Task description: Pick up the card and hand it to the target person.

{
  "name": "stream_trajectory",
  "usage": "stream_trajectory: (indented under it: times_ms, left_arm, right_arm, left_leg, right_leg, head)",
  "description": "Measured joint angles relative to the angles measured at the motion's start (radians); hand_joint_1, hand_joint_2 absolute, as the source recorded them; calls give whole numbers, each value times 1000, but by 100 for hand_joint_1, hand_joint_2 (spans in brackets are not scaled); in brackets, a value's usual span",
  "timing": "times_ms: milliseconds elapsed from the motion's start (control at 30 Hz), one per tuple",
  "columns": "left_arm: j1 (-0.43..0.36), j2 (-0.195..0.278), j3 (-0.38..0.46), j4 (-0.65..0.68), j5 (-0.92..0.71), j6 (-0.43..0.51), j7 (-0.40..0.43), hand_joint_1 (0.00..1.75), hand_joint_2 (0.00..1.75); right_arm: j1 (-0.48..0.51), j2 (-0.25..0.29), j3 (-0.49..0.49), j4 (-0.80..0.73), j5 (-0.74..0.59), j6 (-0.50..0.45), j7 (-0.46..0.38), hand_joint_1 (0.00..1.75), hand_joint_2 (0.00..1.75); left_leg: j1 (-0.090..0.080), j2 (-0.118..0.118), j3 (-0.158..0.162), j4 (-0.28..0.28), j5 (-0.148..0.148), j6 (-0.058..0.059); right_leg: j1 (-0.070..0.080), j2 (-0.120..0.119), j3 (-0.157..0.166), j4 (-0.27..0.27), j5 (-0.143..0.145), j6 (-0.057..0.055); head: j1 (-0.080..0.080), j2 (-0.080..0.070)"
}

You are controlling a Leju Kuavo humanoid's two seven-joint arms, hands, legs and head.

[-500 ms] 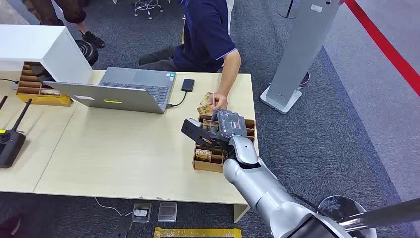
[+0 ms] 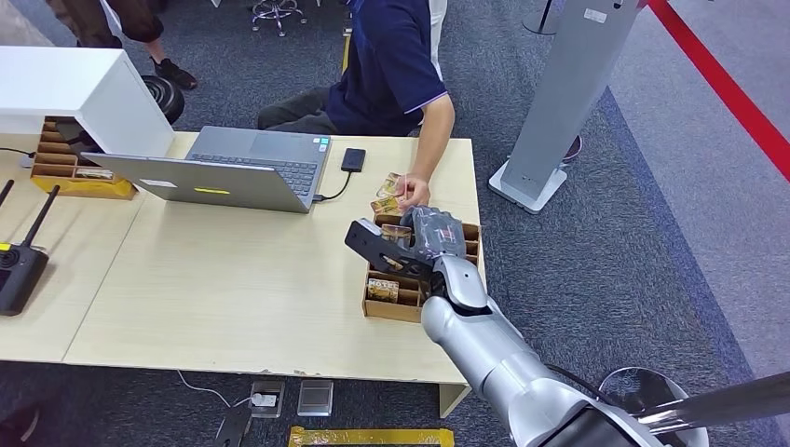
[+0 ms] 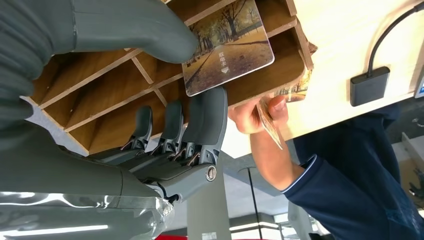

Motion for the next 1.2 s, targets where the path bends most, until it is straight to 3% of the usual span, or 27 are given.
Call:
stream_trajectory:
  times_ms: [1000, 1200]
  left_arm:
    - [0, -8, 15, 2, 13, 15, -1, 0, 0]
    - [0, -9, 15, 2, 13, 12, -2, 0, 0]
  right_arm:
    - [1, 19, 4, 8, 69, 35, 11, 103, 175]
    - [1, 19, 8, 8, 64, 35, 11, 122, 175]
  left_leg:
    - [0, 0, 0, 0, 0, 0]
    - [0, 0, 0, 0, 0, 0]
  right_leg:
    - [0, 0, 0, 0, 0, 0]
    - [0, 0, 0, 0, 0, 0]
  head:
    - [0, 0]
    - [0, 0]
